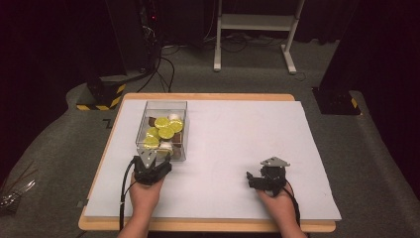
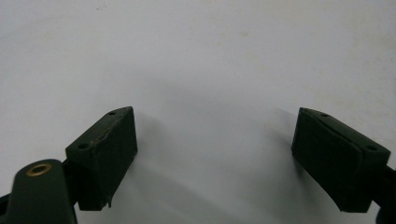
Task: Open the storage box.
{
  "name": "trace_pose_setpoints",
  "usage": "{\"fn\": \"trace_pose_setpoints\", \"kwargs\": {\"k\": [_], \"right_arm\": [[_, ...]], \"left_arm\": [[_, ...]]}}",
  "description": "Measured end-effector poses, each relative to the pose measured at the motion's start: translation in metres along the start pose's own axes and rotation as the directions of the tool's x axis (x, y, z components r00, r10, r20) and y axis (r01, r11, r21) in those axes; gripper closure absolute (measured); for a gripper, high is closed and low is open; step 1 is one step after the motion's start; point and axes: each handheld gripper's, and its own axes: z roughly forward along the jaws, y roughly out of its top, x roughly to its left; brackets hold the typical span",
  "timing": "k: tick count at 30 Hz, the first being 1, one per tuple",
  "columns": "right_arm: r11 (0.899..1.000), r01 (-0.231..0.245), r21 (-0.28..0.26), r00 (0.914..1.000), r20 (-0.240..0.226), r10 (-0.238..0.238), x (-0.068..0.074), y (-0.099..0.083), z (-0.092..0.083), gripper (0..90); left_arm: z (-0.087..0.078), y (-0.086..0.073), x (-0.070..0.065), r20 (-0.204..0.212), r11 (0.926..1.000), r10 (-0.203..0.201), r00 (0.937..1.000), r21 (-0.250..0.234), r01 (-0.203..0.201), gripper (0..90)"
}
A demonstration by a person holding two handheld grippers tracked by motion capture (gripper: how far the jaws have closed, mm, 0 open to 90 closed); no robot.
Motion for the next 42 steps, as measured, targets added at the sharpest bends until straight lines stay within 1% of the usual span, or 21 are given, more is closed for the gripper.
{"fn": "trace_pose_setpoints", "kwargs": {"k": [6, 8, 9, 11, 21, 24, 29, 32, 34, 35, 39, 42], "right_arm": [[1.0, 0.002, 0.0, 1.0, 0.0, -0.002, 0.0, 0.0, 0.0, 14.3], [1.0, -0.001, -0.002, 1.0, 0.001, 0.001, 0.0, 0.0, 0.0, 14.4], [1.0, -0.001, -0.002, 1.0, 0.001, 0.001, 0.0, 0.0, 0.0, 14.4], [1.0, -0.001, -0.002, 1.0, 0.002, 0.001, 0.0, 0.0, 0.0, 14.4], [1.0, 0.001, 0.0, 1.0, -0.001, -0.001, 0.0, 0.0, 0.0, 14.3], [1.0, -0.001, 0.0, 1.0, 0.0, 0.001, 0.0, 0.0, 0.0, 14.4], [1.0, -0.001, -0.002, 1.0, 0.001, 0.001, 0.0, 0.0, 0.0, 14.4], [1.0, 0.0, 0.0, 1.0, 0.0, 0.0, 0.0, 0.0, 0.0, 14.4], [1.0, -0.001, 0.0, 1.0, 0.0, 0.001, 0.0, 0.0, 0.0, 14.4], [1.0, 0.0, 0.0, 1.0, 0.0, 0.0, 0.0, 0.0, 0.0, 14.4], [1.0, -0.001, -0.002, 1.0, 0.001, 0.001, 0.0, 0.0, 0.0, 14.4], [1.0, -0.001, -0.002, 1.0, 0.001, 0.001, 0.0, 0.0, 0.0, 14.4]], "left_arm": [[-0.005, -0.002, 0.001, 0.002, 1.0, 0.007, 1.0, 0.0, -0.007, 32.5], [-0.007, -0.002, 0.0, 0.004, 1.0, 0.002, 1.0, -0.005, -0.002, 32.5], [-0.008, -0.002, 0.001, 0.004, 1.0, 0.007, 1.0, -0.003, -0.007, 32.5], [-0.008, -0.003, 0.001, 0.006, 1.0, 0.005, 1.0, -0.006, -0.005, 32.5], [-0.015, -0.004, 0.001, 0.009, 0.9999, 0.011, 0.9999, 0.003, -0.011, 32.5], [-0.018, -0.005, 0.001, 0.008, 1.0, 0.005, 1.0, -0.003, -0.005, 32.5], [-0.023, -0.006, 0.0, 0.006, 0.9999, 0.01, 0.9999, 0.006, -0.01, 32.5], [-0.026, -0.007, 0.0, 0.005, 1.0, 0.001, 1.0, -0.002, -0.001, 32.5], [-0.028, -0.007, 0.0, 0.006, 1.0, 0.006, 1.0, -0.001, -0.006, 32.5], [-0.029, -0.008, 0.0, 0.007, 1.0, -0.003, 1.0, -0.007, 0.003, 32.5], [-0.031, -0.009, 0.0, 0.008, 0.9999, 0.011, 0.9999, -0.003, -0.011, 32.5], [-0.032, -0.009, 0.0, 0.01, 1.0, 0.008, 0.9999, -0.002, -0.008, 32.5]]}}
